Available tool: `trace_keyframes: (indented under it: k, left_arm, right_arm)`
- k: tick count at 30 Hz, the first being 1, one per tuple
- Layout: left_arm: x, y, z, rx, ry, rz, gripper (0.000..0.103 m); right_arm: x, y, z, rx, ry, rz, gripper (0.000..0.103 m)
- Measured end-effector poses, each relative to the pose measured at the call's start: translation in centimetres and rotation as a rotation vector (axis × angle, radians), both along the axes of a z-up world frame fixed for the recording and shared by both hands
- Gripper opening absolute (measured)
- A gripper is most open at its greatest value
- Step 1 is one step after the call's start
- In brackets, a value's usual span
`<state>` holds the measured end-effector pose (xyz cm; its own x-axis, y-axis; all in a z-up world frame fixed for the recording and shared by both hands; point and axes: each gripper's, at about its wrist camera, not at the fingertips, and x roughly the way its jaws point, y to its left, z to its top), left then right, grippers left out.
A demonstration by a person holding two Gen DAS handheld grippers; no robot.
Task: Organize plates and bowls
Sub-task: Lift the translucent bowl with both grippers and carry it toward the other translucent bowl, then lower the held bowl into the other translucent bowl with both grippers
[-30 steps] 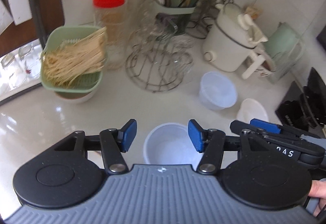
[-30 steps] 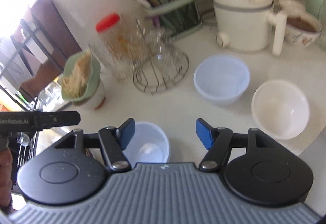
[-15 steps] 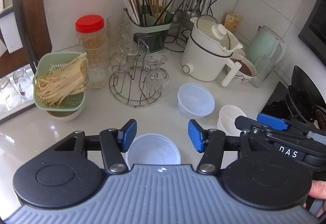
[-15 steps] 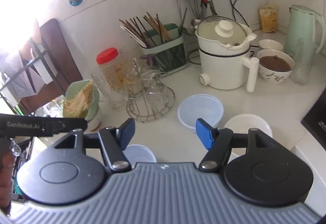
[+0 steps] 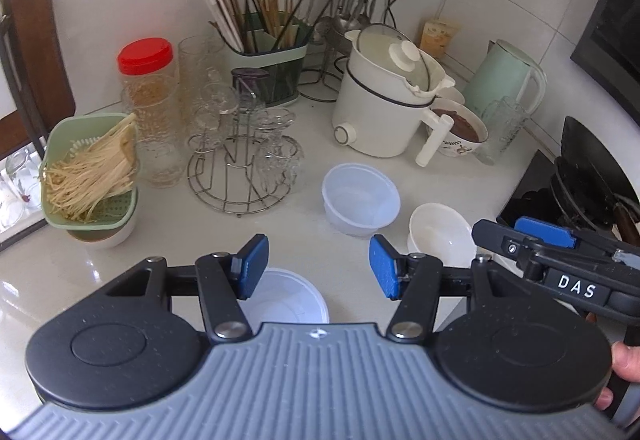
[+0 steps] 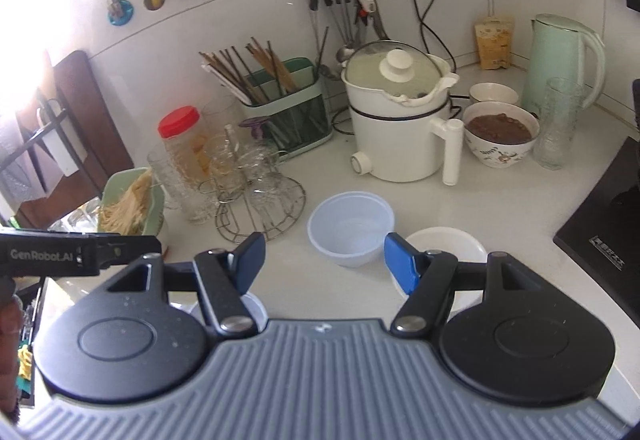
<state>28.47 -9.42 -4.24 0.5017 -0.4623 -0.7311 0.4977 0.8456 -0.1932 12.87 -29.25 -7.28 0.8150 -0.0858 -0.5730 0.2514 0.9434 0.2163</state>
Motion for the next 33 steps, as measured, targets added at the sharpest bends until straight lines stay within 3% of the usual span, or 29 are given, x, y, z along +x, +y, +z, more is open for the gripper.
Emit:
trace_keyframes:
  k: [12, 19, 25, 28, 29, 30, 31, 33]
  left_arm:
    - [0.8, -4.1, -1.9, 0.006, 0.052, -0.079, 0.062]
    - [3.9, -5.4, -2.7, 0.021, 0.064, -0.038, 0.063]
    - [6.2, -7.2, -3.5, 0.042, 0.039, -0.027, 0.085]
    - [7.1, -8.1, -3.6, 0.066, -0.010, -0.023, 0.088]
    - [7.5, -8.3, -3.7, 0.067, -0.018, -0.021, 0.090]
    - [8.0, -8.6, -3.9, 0.061, -0.015, -0.019, 0.091]
    - [8.5, -8.8, -4.2, 0.058, -0.002, -0.021, 0.091]
    - [9.7, -9.6, -5.0, 0.064, 0.025, -0.025, 0.091]
  right_arm:
    - [-1.3, -2.2, -0.9, 0.004, 0.037, -0.069, 0.068]
    - [0.2, -3.8, -1.9, 0.008, 0.064, -0.104, 0.068]
    - [2.1, -5.7, -3.0, 0.039, 0.096, -0.100, 0.068]
    - [3.1, -6.6, -3.7, 0.042, 0.115, -0.088, 0.069]
    - [3.5, -6.9, -3.9, 0.042, 0.121, -0.085, 0.073]
    - [3.9, -7.2, -4.1, 0.045, 0.125, -0.084, 0.086]
    - [4.5, -7.6, -4.4, 0.057, 0.128, -0.084, 0.094]
    - [5.4, -8.4, -5.0, 0.086, 0.138, -0.082, 0.103]
